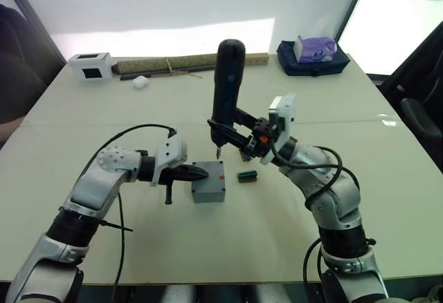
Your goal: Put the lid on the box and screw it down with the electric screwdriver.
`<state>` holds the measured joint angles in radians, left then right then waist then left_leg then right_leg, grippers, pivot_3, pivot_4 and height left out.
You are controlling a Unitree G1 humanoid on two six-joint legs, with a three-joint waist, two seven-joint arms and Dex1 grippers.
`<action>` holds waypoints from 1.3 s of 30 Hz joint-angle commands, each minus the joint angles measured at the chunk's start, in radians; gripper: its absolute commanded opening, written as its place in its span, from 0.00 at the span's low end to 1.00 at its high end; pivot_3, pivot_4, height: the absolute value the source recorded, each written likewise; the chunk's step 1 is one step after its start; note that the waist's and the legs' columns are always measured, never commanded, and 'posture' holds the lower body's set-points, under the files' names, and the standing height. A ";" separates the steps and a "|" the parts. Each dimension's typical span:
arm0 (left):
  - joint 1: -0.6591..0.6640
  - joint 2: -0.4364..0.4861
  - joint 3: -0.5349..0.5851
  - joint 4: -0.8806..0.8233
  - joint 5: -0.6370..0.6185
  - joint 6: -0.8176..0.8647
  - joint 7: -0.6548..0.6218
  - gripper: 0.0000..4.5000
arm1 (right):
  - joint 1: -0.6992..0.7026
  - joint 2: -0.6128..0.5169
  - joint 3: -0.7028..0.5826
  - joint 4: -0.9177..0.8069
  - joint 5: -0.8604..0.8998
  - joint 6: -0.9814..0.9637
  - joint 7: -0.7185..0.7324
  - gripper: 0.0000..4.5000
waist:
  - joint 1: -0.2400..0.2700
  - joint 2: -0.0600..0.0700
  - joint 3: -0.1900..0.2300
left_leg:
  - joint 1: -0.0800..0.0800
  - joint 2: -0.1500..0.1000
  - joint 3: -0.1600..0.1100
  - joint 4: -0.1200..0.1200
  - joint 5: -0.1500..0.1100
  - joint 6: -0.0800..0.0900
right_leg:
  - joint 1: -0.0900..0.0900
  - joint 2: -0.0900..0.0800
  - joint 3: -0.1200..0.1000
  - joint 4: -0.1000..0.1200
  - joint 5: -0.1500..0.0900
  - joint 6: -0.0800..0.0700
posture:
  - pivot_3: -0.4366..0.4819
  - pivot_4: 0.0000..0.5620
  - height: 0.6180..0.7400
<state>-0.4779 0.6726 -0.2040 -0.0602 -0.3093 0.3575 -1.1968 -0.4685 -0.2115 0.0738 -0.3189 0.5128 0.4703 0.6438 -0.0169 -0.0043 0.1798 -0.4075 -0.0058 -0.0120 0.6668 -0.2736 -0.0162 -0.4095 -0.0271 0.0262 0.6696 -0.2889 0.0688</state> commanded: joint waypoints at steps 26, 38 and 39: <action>0.044 0.017 -0.017 -0.017 0.035 0.007 0.019 0.00 | 0.071 -0.048 0.103 0.115 -0.158 -0.176 0.075 0.40 | 0.000 0.000 -0.002 | 0.004 0.000 0.000 0.000 0.000 0.000 | 0.004 0.000 0.000 0.000 0.000 0.000 | 0.48 0.27 1.00; 0.070 0.021 -0.031 -0.011 0.077 -0.016 0.021 0.00 | 0.072 -0.061 0.129 0.174 -0.162 0.014 0.002 0.40 | -0.001 -0.003 -0.023 | 0.022 0.001 0.000 -0.003 0.000 0.000 | 0.021 0.000 0.000 -0.003 -0.001 -0.001 | 0.48 0.27 1.00; 0.071 0.021 -0.031 -0.013 0.077 -0.016 0.021 0.00 | 0.070 -0.063 0.131 0.176 -0.165 0.027 -0.003 0.40 | -0.001 -0.003 -0.026 | 0.022 0.001 0.000 -0.003 0.000 0.000 | 0.022 0.000 0.000 -0.003 -0.001 -0.001 | 0.48 0.27 1.00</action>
<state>-0.4268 0.6770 -0.2123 -0.0796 -0.2611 0.3353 -1.1731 -0.4428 -0.2541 0.1737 -0.2231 0.3695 0.4022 0.6499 -0.0179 -0.0068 0.1540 -0.3854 -0.0052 -0.0125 0.6635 -0.2739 -0.0160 -0.3876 -0.0277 0.0265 0.6662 -0.2896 0.0679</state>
